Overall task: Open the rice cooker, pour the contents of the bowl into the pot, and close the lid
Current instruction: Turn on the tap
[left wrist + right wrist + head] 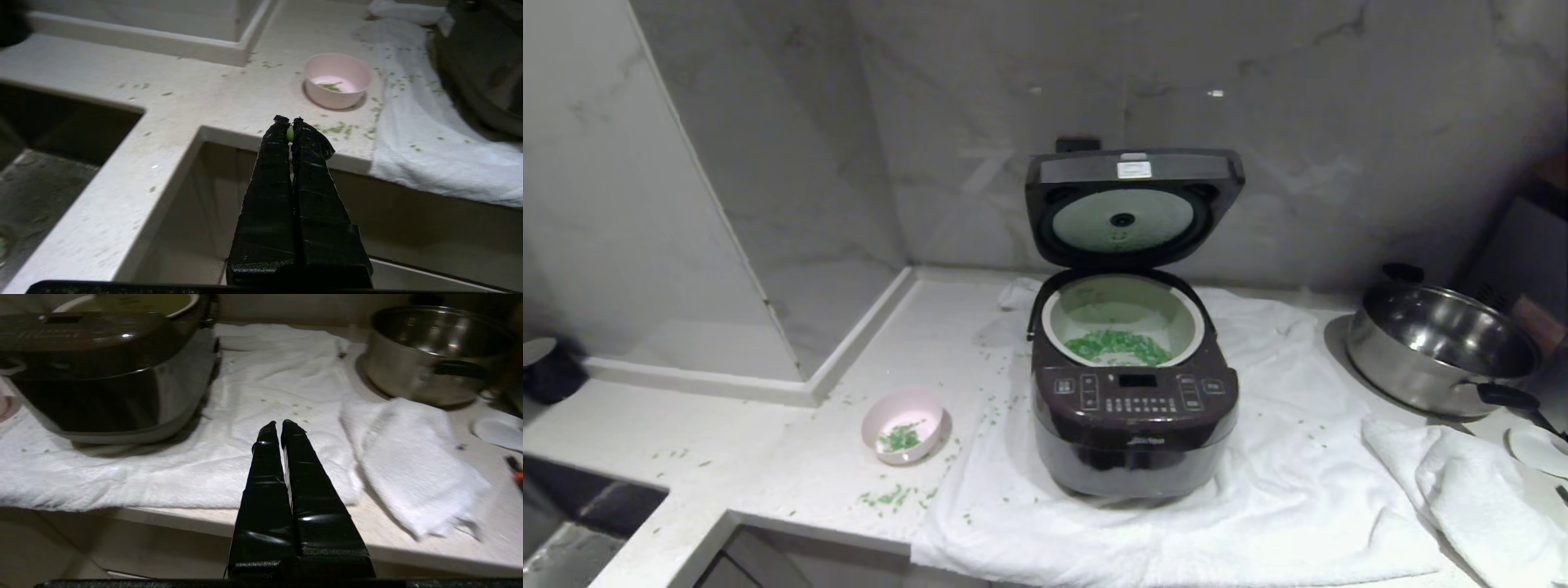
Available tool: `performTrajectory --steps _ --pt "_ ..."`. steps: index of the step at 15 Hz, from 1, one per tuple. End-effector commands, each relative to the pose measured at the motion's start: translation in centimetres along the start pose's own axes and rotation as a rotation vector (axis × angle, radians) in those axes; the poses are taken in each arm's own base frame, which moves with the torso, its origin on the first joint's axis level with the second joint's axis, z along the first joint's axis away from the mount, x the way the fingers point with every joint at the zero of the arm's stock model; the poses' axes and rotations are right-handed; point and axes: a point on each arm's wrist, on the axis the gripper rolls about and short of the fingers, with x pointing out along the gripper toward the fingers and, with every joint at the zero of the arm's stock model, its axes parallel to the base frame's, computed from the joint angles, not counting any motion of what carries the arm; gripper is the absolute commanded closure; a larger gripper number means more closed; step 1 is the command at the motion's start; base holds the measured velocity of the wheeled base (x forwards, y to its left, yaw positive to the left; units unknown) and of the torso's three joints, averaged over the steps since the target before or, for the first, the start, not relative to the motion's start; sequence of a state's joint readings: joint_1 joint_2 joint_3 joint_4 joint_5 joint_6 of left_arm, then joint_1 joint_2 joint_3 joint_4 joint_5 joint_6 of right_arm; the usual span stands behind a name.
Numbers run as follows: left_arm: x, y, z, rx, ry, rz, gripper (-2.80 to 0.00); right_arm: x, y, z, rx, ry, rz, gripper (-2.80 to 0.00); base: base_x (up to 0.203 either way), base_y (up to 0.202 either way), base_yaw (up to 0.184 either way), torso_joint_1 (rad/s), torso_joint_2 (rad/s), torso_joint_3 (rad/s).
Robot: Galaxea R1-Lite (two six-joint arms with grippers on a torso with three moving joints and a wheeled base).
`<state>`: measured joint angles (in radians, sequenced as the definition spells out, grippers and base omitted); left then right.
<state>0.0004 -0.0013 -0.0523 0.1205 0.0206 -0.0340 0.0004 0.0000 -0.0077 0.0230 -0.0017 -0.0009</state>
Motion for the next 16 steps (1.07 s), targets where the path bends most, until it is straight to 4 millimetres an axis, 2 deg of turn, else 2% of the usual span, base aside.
performTrajectory --steps 1,13,16 --pt "-0.01 0.0 -0.02 -0.001 -0.001 0.002 0.0 -0.01 0.0 0.0 -0.001 -0.001 0.0 0.0 0.003 -0.004 0.168 0.013 0.0 0.002" --pt "-0.01 0.0 -0.02 -0.001 -0.001 0.002 0.0 0.0 0.0 -0.03 0.001 0.0 0.0 0.0 0.0 -0.008 0.175 0.001 0.0 0.003" --pt "-0.01 0.0 -0.02 -0.001 -0.001 0.002 0.0 0.0 0.0 -0.05 0.001 0.0 0.0 0.0 0.001 -0.002 0.111 0.004 0.0 0.001"
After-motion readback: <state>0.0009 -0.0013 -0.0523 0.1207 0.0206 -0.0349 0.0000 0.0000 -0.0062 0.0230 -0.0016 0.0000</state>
